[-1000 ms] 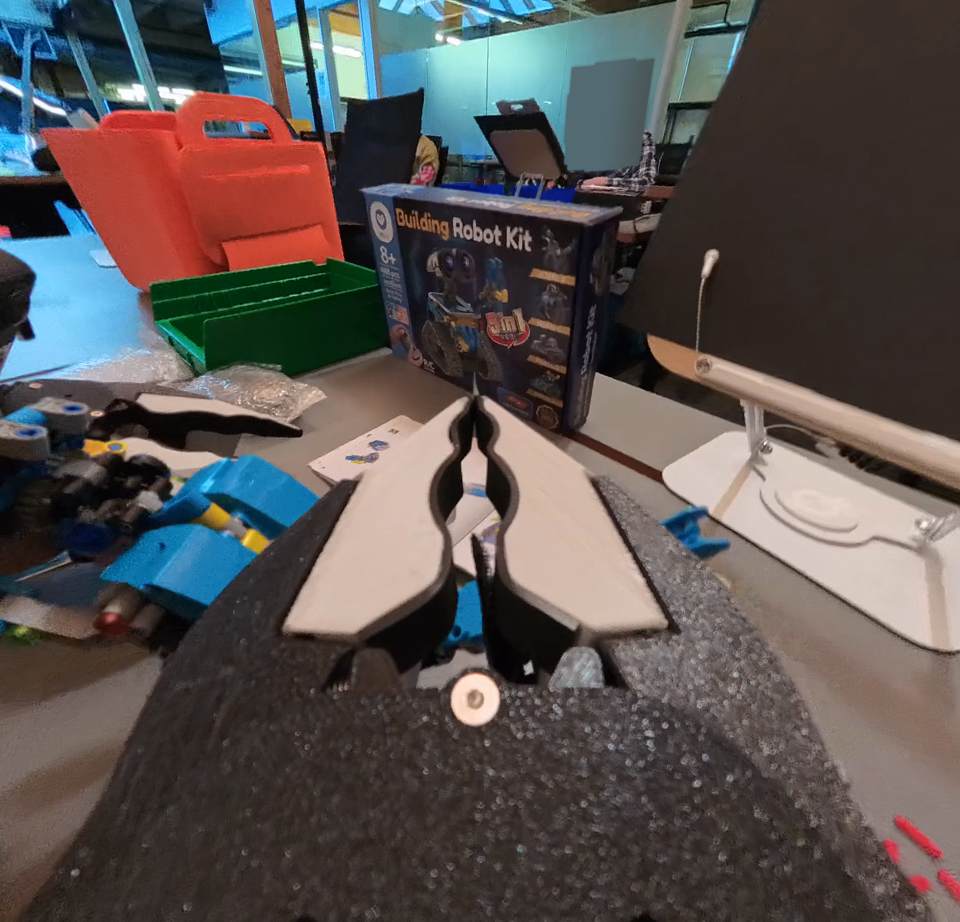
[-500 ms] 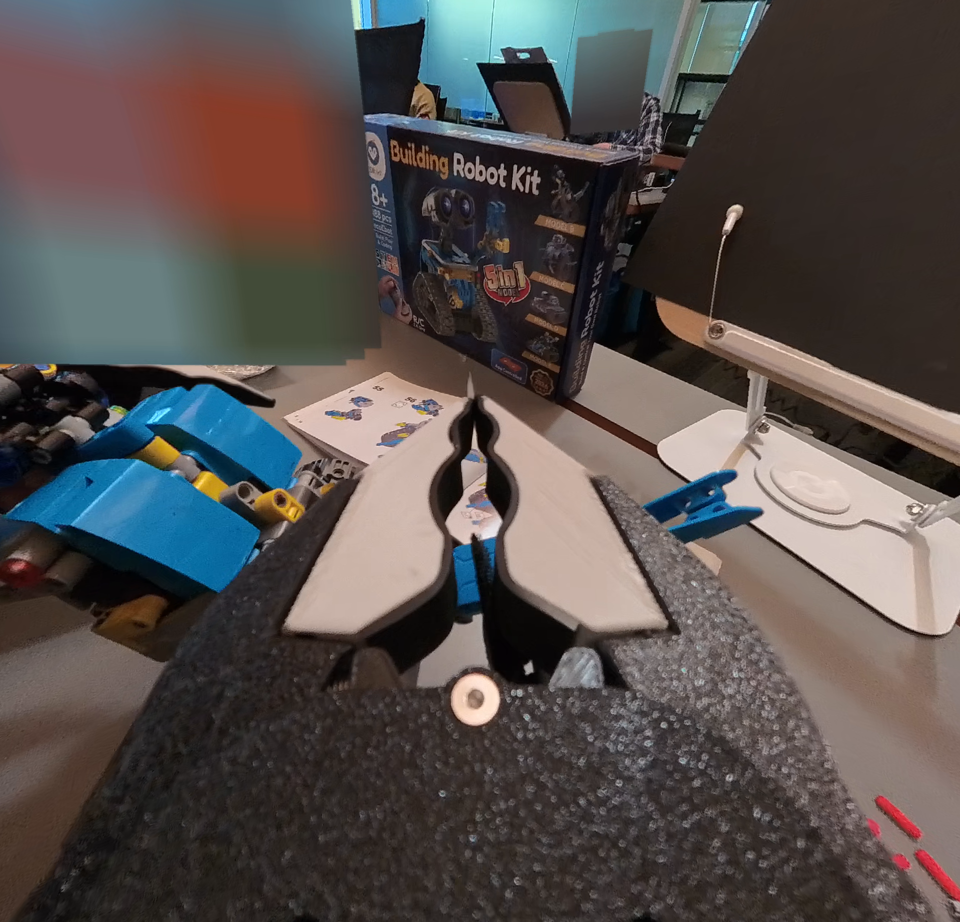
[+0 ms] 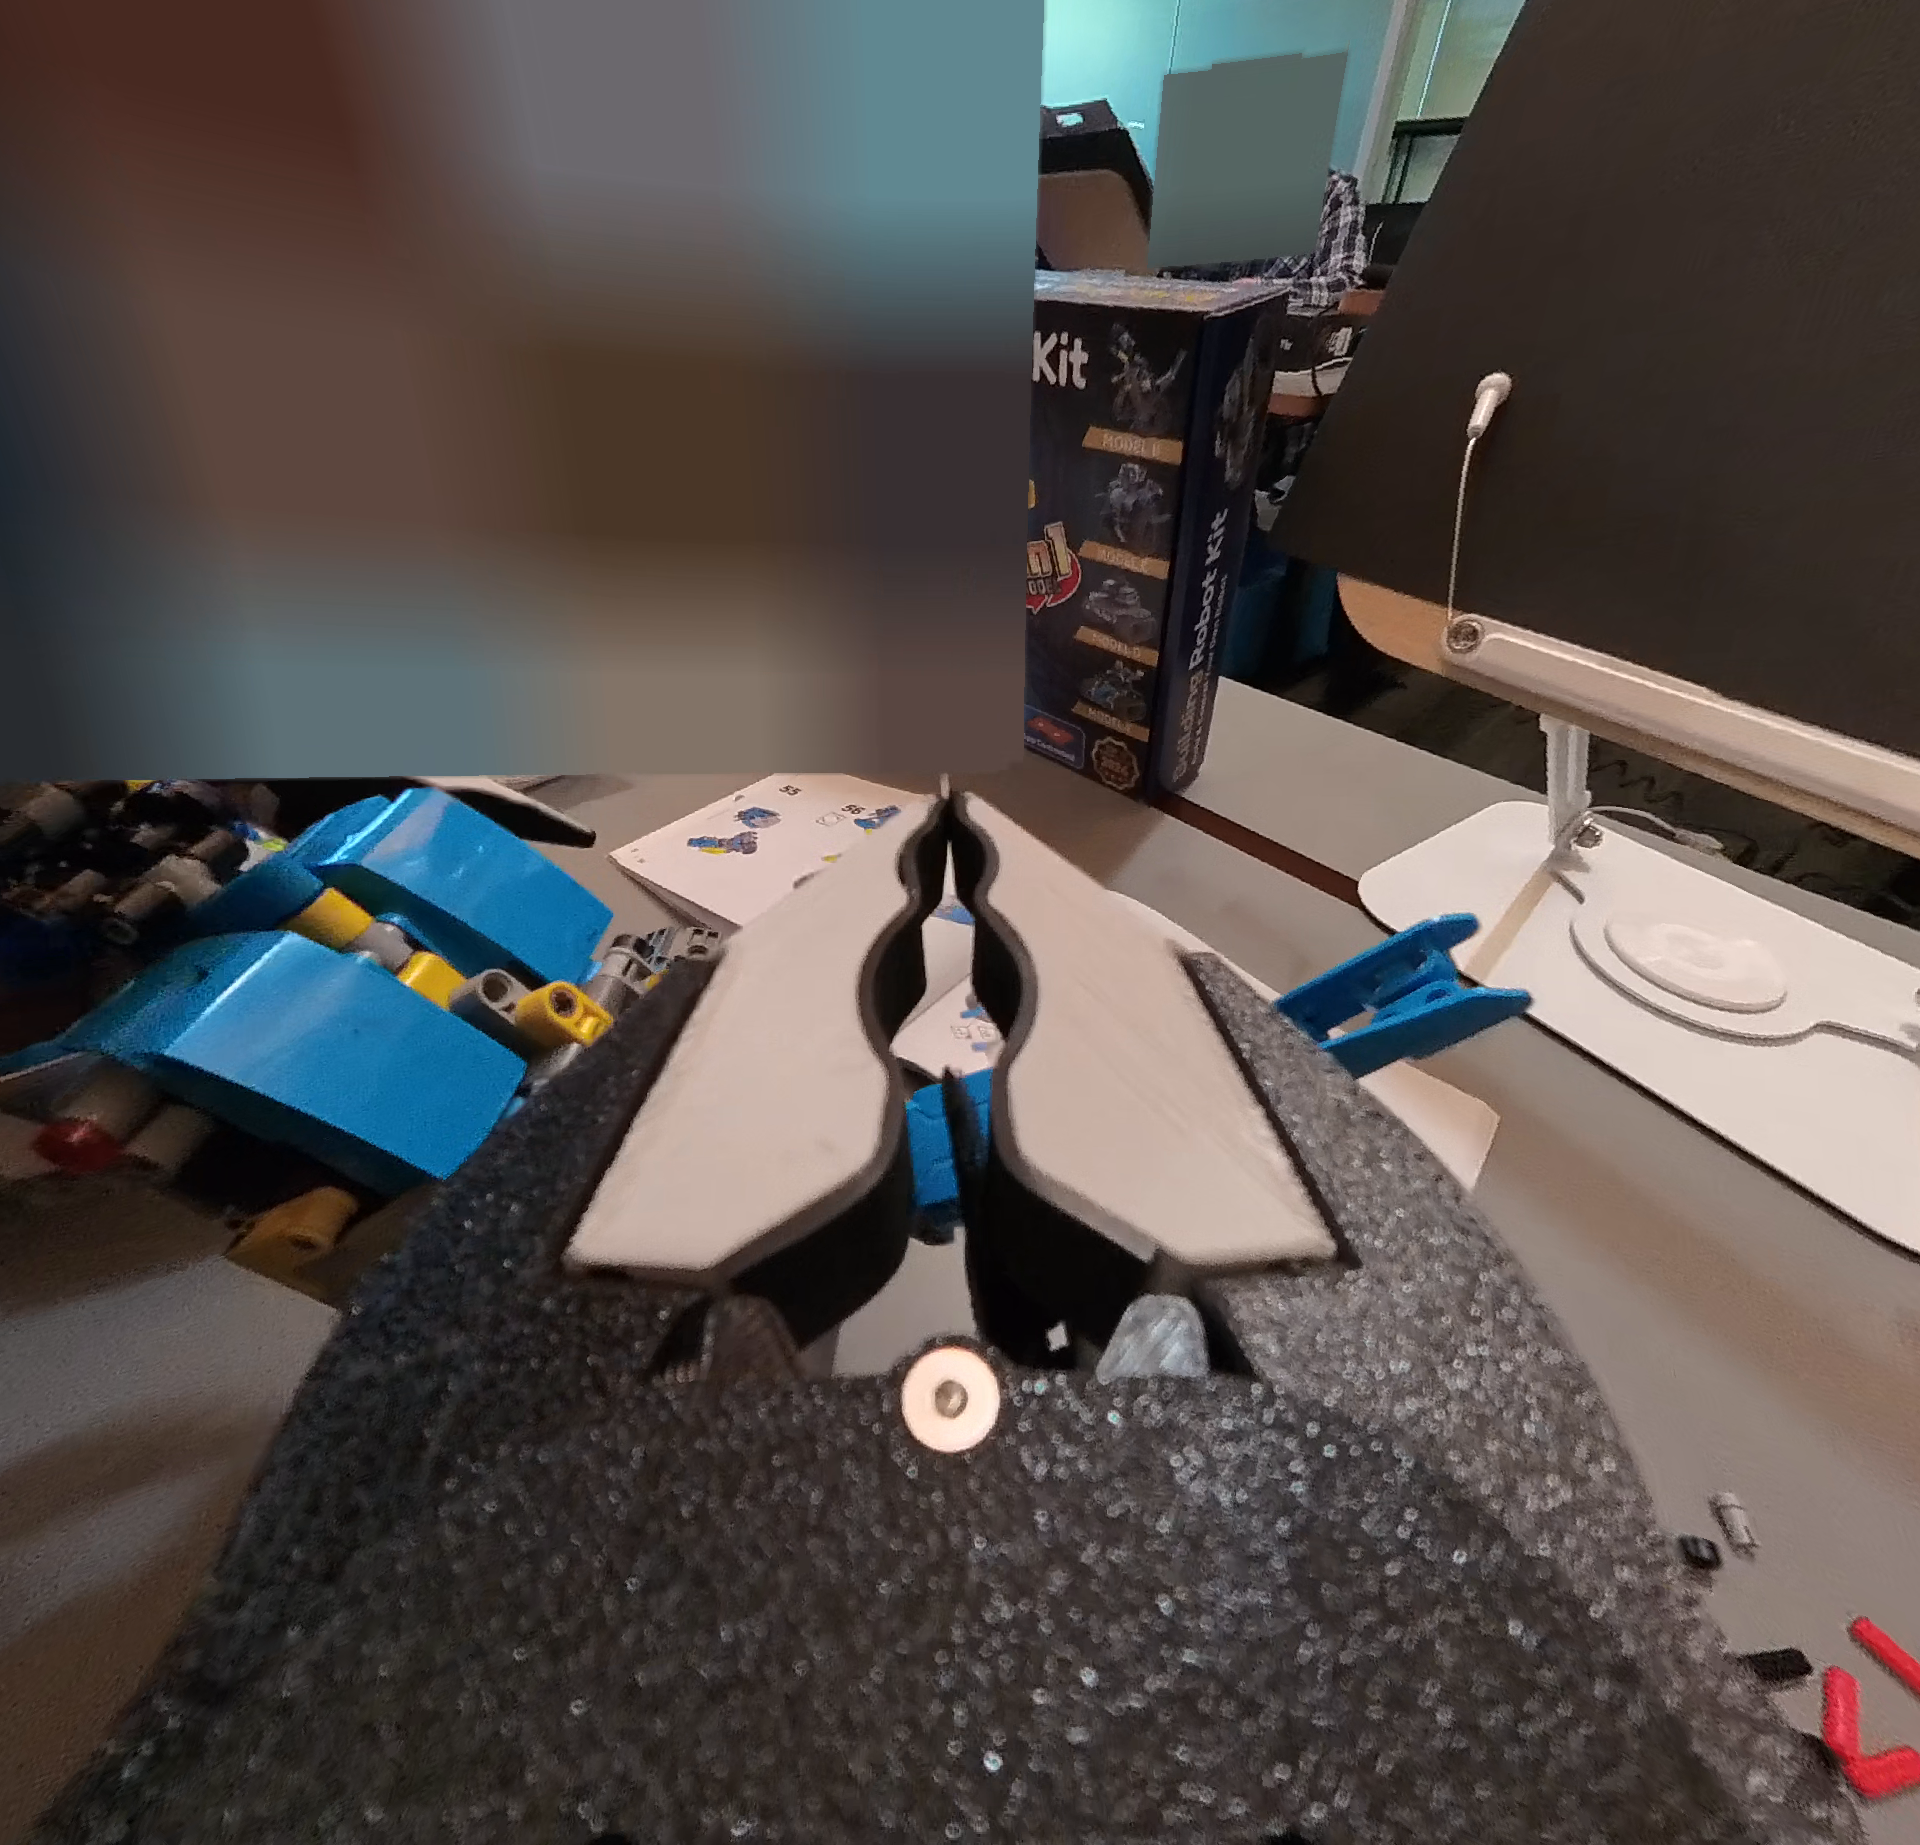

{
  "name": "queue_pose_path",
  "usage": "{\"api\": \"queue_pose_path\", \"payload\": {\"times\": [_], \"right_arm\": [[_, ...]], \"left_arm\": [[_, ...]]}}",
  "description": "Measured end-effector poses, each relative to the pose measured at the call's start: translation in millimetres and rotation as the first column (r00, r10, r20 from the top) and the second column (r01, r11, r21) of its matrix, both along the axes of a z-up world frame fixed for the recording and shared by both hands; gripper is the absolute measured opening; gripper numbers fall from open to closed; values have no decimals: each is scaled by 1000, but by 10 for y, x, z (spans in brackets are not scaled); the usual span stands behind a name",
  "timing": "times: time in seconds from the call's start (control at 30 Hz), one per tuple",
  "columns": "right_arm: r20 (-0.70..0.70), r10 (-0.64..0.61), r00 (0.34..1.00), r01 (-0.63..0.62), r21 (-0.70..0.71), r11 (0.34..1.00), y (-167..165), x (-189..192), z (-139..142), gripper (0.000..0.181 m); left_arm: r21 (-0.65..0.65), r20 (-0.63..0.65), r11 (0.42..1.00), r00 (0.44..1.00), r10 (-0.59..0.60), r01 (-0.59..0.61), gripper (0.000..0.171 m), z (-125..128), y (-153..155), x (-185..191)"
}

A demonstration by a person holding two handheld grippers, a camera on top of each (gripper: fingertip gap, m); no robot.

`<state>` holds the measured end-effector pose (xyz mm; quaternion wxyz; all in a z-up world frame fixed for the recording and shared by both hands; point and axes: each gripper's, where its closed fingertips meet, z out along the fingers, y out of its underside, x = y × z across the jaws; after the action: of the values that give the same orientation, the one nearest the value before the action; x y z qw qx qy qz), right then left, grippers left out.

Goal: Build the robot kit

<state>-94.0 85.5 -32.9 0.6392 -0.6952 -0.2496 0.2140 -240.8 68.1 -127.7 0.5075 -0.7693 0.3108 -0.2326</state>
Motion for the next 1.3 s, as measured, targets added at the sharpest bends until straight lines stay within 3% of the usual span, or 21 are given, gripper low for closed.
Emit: {"api": "queue_pose_path", "payload": {"times": [1.3], "right_arm": [[6, 6, 1000, -6, -30, 1000, 15, 27, -70, 0]], "left_arm": [[-17, -7, 998, 998, -59, 59, 61, -40, -73, 63]]}}
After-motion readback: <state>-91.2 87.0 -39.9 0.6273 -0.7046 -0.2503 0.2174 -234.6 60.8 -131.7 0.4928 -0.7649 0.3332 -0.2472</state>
